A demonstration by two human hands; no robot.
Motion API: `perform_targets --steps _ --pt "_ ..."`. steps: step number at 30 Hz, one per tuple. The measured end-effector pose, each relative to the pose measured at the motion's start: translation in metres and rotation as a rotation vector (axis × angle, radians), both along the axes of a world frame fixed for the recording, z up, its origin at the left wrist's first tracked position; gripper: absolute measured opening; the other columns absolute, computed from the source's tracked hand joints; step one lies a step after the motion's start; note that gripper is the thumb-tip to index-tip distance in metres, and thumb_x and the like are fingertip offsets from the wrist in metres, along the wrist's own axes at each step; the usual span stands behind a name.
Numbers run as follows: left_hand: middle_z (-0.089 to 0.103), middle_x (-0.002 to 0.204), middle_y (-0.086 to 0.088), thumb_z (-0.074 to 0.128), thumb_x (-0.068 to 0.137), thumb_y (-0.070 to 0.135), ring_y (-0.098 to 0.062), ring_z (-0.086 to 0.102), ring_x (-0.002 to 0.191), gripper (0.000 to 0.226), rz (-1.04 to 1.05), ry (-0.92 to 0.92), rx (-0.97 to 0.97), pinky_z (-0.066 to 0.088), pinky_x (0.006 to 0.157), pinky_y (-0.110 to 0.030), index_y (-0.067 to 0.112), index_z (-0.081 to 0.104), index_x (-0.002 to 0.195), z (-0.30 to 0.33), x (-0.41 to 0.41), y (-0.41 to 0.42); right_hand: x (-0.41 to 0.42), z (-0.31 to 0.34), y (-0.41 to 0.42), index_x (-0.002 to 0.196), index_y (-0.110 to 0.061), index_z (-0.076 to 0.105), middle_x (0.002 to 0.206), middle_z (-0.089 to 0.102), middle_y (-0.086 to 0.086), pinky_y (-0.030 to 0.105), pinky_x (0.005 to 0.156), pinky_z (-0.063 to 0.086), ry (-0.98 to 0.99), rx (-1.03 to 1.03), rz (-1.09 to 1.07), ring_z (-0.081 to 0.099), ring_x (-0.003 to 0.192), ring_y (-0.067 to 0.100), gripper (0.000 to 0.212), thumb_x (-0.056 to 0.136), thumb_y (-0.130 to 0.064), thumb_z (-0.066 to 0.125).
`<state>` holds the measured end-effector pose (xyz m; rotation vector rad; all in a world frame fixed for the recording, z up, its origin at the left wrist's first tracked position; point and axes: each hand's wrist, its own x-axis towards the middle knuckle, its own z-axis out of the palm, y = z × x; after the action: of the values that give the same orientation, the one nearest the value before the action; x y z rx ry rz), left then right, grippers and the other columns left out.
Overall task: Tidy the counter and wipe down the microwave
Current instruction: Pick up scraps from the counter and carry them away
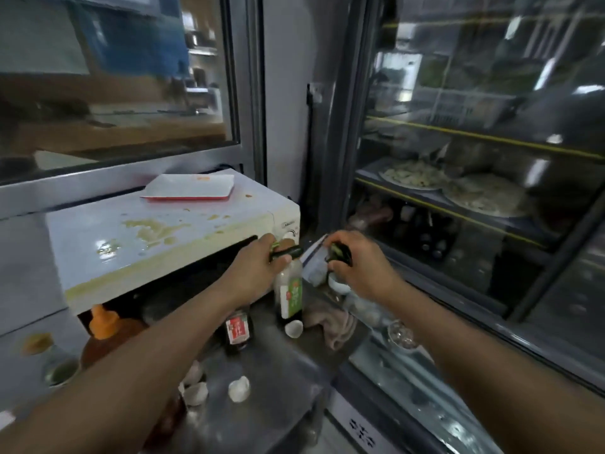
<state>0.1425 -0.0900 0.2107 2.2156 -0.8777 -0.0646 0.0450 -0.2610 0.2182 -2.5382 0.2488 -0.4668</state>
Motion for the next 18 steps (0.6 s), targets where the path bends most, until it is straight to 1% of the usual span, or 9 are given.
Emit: perform_targets --steps 2,3,5,7,9,11,13,15,18 --pt "0.044 0.075 0.003 0.052 0.095 0.025 -0.019 0.044 0.074 0.015 -0.080 0.034 -0.012 0.033 0.061 -0.027 0.016 0.040 0.090 -0.005 -0.015 -0.009 -0.030 -0.002 -0.002 0.113 -0.017 0.058 0.105 0.050 -0.001 0.015 0.075 0.031 0.001 -0.014 -0.051 0.049 0.095 0.013 0.029 0.085 -0.009 0.064" --pt "0.043 0.077 0.004 0.051 0.095 0.025 -0.018 0.043 0.079 0.015 -0.110 0.059 -0.019 0.032 0.065 -0.029 0.017 0.040 0.093 -0.008 -0.025 -0.015 -0.045 -0.003 -0.004 0.113 -0.018 0.058 0.106 0.050 -0.001 0.015 0.076 0.031 0.015 -0.021 -0.078 0.049 0.095 0.012 0.029 0.086 -0.010 0.064" --pt "0.041 0.072 0.005 0.052 0.094 0.025 -0.019 0.042 0.075 0.016 -0.156 0.065 -0.008 0.028 0.061 -0.026 0.012 0.043 0.093 -0.010 -0.044 -0.030 -0.079 -0.004 -0.010 0.113 -0.018 0.057 0.111 0.052 0.003 0.017 0.079 0.033 0.045 -0.026 -0.148 0.051 0.098 0.015 0.028 0.086 -0.011 0.064" --pt "0.043 0.069 0.002 0.054 0.093 0.024 -0.019 0.044 0.071 0.020 -0.204 0.029 0.006 0.023 0.056 -0.029 0.008 0.044 0.087 -0.012 -0.067 -0.049 -0.114 -0.005 -0.018 0.115 -0.017 0.057 0.116 0.052 0.006 0.018 0.079 0.033 0.065 -0.031 -0.235 0.052 0.103 0.019 0.030 0.087 -0.011 0.063" --pt "0.050 0.077 -0.004 0.054 0.093 0.025 -0.023 0.048 0.077 0.021 -0.273 0.029 0.029 0.030 0.062 -0.032 0.006 0.046 0.088 -0.014 -0.092 -0.069 -0.151 -0.005 -0.027 0.115 -0.018 0.057 0.117 0.052 0.007 0.017 0.078 0.033 0.081 -0.017 -0.311 0.053 0.103 0.021 0.029 0.087 -0.011 0.063" --pt "0.052 0.080 -0.007 0.053 0.093 0.026 -0.025 0.050 0.079 0.023 -0.357 0.028 0.056 0.035 0.066 -0.034 0.005 0.047 0.090 -0.015 -0.119 -0.091 -0.189 -0.005 -0.036 0.115 -0.019 0.057 0.113 0.052 0.005 0.013 0.076 0.031 0.083 -0.018 -0.383 0.053 0.101 0.020 0.030 0.087 -0.011 0.063" --pt "0.048 0.075 -0.003 0.052 0.094 0.028 -0.021 0.047 0.073 0.024 -0.429 0.018 0.074 0.032 0.060 -0.032 0.005 0.047 0.089 -0.015 -0.151 -0.111 -0.228 -0.006 -0.042 0.115 -0.019 0.057 0.110 0.050 0.001 0.011 0.076 0.030 0.074 -0.016 -0.450 0.053 0.101 0.019 0.030 0.087 -0.010 0.064" --pt "0.046 0.074 -0.004 0.052 0.094 0.028 -0.017 0.043 0.066 0.025 -0.506 0.050 0.077 0.029 0.056 -0.028 0.003 0.048 0.091 -0.012 -0.186 -0.131 -0.268 -0.008 -0.047 0.116 -0.018 0.057 0.114 0.051 0.002 0.012 0.080 0.032 0.070 0.000 -0.514 0.052 0.103 0.018 0.032 0.087 -0.011 0.064" --pt "0.050 0.079 -0.010 0.051 0.095 0.028 -0.022 0.048 0.071 0.025 -0.622 0.066 0.134 0.033 0.060 -0.032 0.004 0.048 0.091 -0.010 -0.248 -0.158 -0.337 -0.012 -0.051 0.115 -0.016 0.059 0.117 0.056 0.005 0.011 0.079 0.031 0.061 -0.002 -0.618 0.054 0.104 0.018 0.030 0.086 -0.012 0.065"
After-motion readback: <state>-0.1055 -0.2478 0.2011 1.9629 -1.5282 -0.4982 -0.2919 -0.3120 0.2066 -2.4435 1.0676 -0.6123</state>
